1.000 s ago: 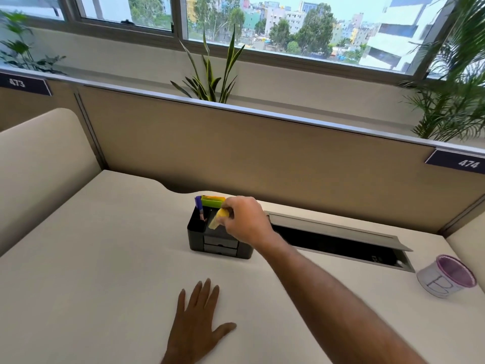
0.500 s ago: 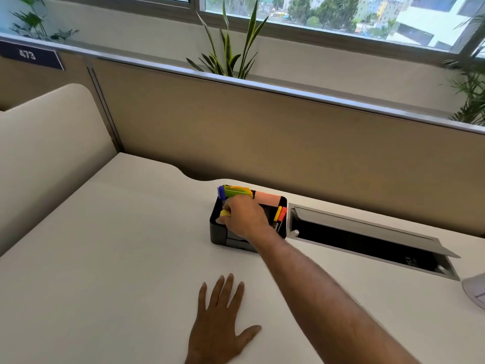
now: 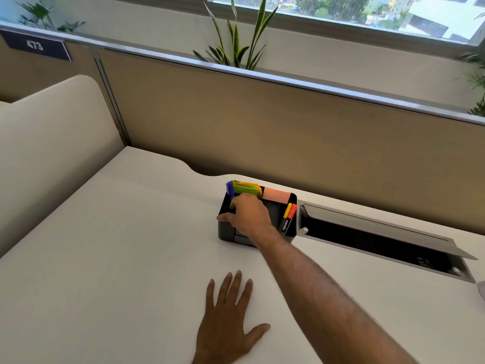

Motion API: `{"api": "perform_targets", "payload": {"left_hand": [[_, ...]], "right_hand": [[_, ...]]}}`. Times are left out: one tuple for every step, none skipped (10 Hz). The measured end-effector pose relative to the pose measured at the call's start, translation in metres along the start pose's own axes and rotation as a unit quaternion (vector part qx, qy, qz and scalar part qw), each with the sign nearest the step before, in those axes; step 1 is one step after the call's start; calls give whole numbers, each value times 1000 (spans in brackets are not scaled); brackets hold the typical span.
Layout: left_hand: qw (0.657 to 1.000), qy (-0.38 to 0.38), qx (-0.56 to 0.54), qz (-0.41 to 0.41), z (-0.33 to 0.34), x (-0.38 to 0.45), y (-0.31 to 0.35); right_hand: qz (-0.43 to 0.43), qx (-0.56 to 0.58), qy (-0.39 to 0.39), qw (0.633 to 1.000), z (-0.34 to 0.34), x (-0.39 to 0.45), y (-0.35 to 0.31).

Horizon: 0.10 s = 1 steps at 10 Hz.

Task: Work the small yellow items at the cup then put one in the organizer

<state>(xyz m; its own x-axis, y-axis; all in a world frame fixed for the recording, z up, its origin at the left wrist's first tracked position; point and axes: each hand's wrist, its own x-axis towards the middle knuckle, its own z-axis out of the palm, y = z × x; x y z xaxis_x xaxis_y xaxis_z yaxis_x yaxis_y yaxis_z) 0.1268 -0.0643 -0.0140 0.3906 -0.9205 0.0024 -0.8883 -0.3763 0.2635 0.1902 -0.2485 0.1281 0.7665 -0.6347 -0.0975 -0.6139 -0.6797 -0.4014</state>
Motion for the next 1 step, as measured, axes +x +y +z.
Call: {"api": "perform_targets", "payload": {"left_hand": [[1000, 11, -4, -4, 2, -1, 0]], "right_hand": [[-11, -4, 10, 1000, 4, 0, 2]]}}
